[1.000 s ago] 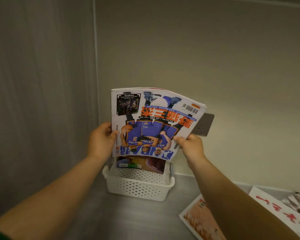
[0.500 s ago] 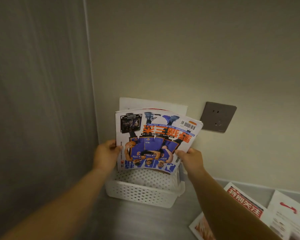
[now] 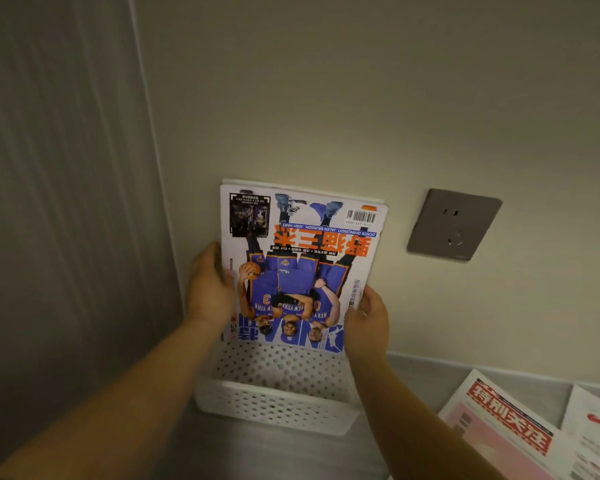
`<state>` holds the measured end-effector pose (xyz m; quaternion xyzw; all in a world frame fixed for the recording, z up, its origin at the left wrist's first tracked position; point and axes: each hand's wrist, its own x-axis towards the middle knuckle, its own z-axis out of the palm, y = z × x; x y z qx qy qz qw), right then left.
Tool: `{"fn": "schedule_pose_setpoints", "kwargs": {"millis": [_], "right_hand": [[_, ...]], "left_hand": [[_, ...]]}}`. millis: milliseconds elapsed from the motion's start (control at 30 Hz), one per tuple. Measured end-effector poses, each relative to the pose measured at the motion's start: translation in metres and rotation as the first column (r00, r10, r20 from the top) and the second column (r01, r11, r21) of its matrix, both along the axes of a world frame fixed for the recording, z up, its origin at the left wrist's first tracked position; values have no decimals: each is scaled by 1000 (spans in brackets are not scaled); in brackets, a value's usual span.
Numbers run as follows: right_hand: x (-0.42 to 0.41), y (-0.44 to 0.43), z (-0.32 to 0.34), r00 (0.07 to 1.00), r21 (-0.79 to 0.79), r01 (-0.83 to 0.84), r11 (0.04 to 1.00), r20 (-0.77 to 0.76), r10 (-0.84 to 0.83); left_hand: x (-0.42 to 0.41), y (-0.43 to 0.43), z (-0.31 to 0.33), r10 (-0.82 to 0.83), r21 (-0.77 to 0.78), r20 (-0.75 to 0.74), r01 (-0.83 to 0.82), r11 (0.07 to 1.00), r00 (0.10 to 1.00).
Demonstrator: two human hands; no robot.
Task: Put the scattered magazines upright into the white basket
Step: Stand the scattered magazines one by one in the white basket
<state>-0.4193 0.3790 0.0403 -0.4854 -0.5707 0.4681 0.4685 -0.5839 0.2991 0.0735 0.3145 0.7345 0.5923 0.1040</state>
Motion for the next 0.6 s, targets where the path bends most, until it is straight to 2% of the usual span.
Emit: {"fn": "schedule_pose_setpoints", "kwargs": {"millis": [133, 333, 467, 600], "right_hand": [[-8, 1, -2, 992, 18, -20, 1000, 128, 18], [-2, 7, 0, 981, -7, -125, 992, 152, 124], [6, 4, 6, 961, -5, -189, 982, 206, 186], [20, -11, 7, 959, 16, -141, 990, 249, 133]], "left_hand": [[8, 7, -5, -81, -53, -46, 78, 996, 996], [-6, 11, -1, -127, -210, -95, 105, 972, 987], [-4, 5, -2, -166, -163, -73, 153, 975, 983], [6, -12, -2, -191, -156, -72, 178, 972, 979]]}}
